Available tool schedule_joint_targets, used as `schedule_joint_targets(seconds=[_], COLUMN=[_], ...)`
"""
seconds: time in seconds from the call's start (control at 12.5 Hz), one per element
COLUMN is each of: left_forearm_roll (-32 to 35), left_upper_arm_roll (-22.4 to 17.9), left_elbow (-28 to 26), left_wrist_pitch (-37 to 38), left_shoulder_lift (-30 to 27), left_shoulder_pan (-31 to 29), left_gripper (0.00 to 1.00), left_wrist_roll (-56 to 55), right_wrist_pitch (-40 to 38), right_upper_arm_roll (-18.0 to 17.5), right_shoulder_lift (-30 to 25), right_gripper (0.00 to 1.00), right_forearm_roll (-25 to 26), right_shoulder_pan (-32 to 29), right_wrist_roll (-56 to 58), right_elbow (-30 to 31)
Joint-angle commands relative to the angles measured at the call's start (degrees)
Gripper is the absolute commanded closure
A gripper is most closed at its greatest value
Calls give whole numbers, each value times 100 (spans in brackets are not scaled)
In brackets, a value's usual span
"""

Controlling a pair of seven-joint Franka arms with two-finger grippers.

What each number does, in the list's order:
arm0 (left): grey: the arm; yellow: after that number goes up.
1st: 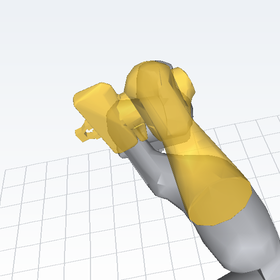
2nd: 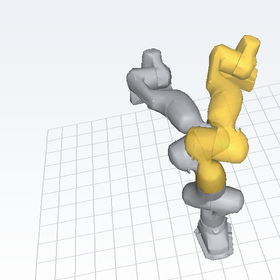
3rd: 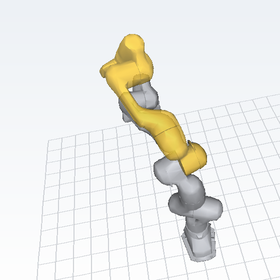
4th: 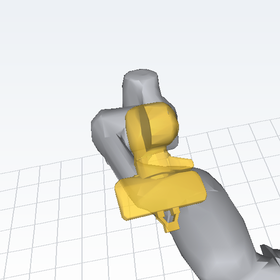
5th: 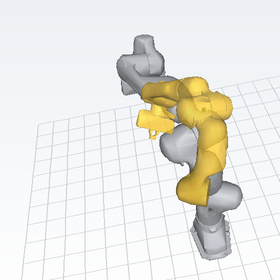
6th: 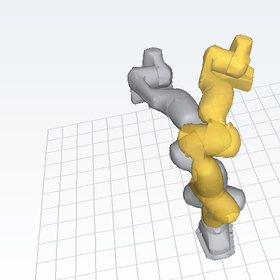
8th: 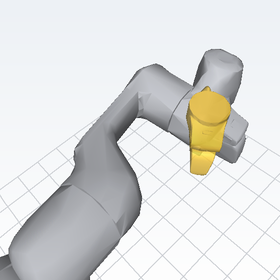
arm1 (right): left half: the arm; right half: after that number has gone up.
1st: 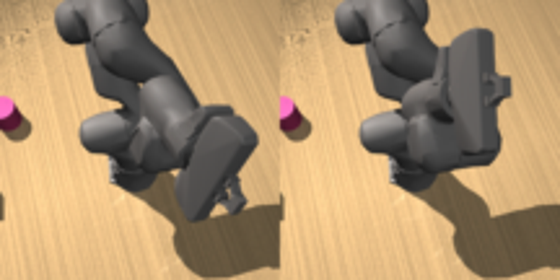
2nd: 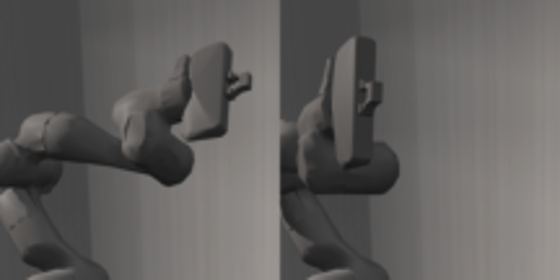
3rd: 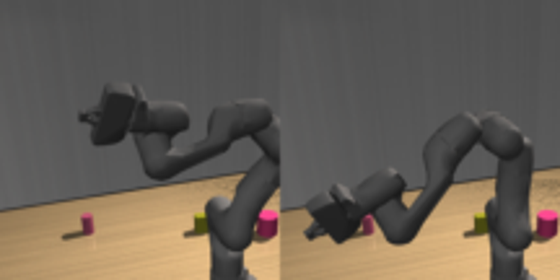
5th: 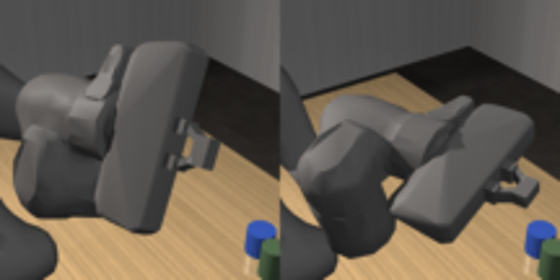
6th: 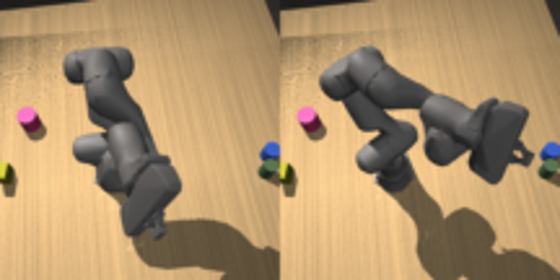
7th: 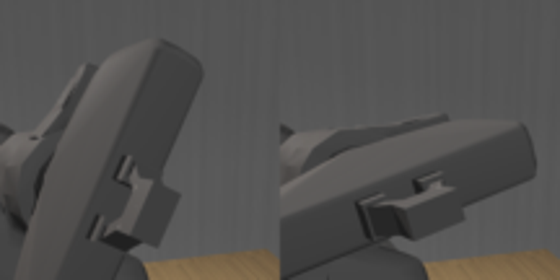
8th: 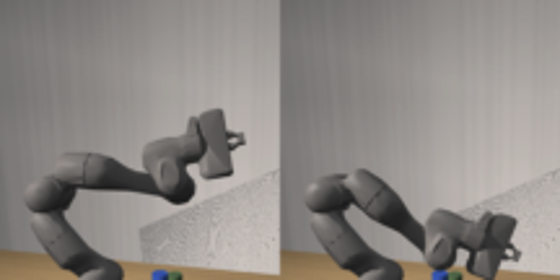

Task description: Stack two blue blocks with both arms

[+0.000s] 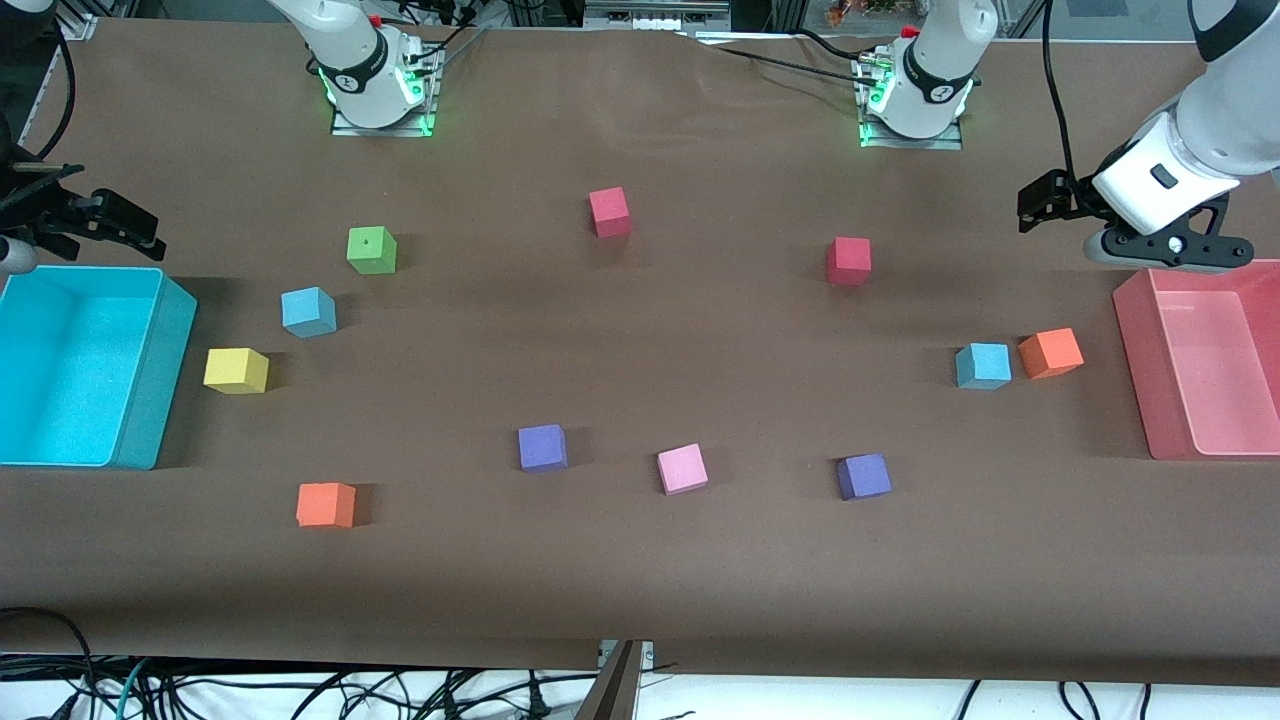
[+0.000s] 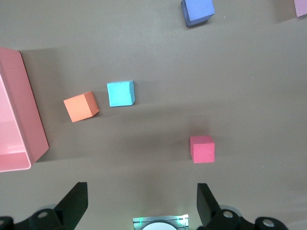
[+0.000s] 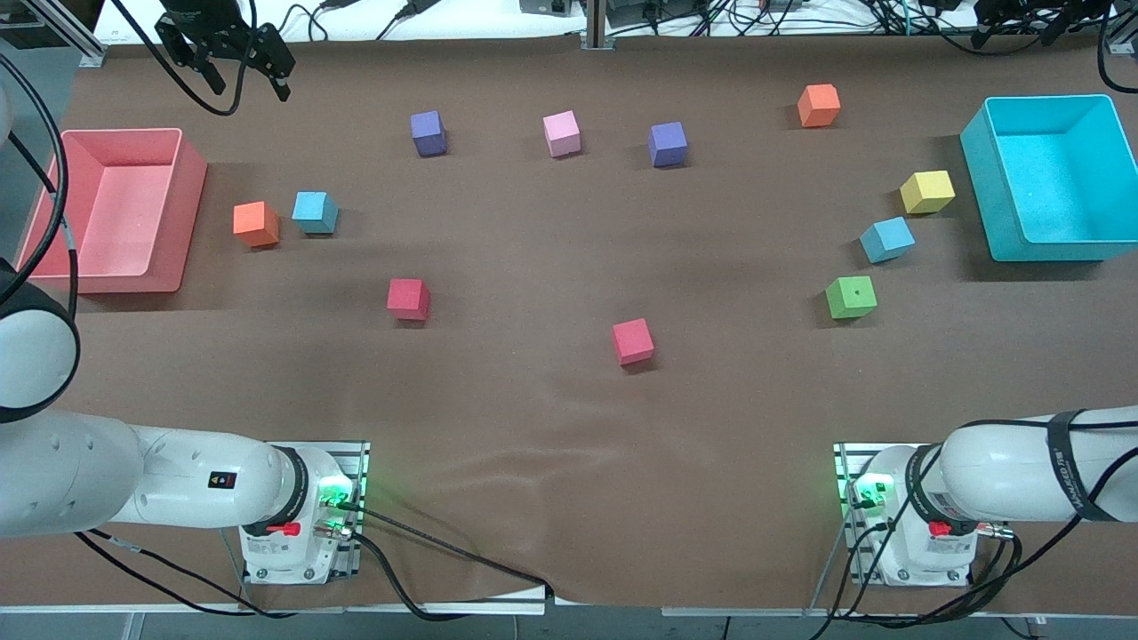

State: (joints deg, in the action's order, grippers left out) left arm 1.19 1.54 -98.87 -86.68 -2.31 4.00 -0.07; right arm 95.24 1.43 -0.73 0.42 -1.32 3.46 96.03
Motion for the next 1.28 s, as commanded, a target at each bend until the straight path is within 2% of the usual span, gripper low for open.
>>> schedule_joint_targets(seconds=[0.0,1.2], left_forearm_roll=[-119,-207], left_upper_arm_roll=[22,-4], left_elbow=[105,114], left_wrist_pitch=[125,186], left_shoulder_lift=[46,64], left_shoulder_pan=[-58,-67], left_gripper=[0,0], left_wrist_roll=[-98,-125], right_wrist_pitch=[-41,-50], right_upper_arm_roll=[-38,-20], right_shoulder_lift=[47,30], right_gripper=[1,1], right_forearm_roll=[20,2], right_shoulder_pan=[0,0], right_wrist_roll=[-47,23], right_elbow=[-128,-40])
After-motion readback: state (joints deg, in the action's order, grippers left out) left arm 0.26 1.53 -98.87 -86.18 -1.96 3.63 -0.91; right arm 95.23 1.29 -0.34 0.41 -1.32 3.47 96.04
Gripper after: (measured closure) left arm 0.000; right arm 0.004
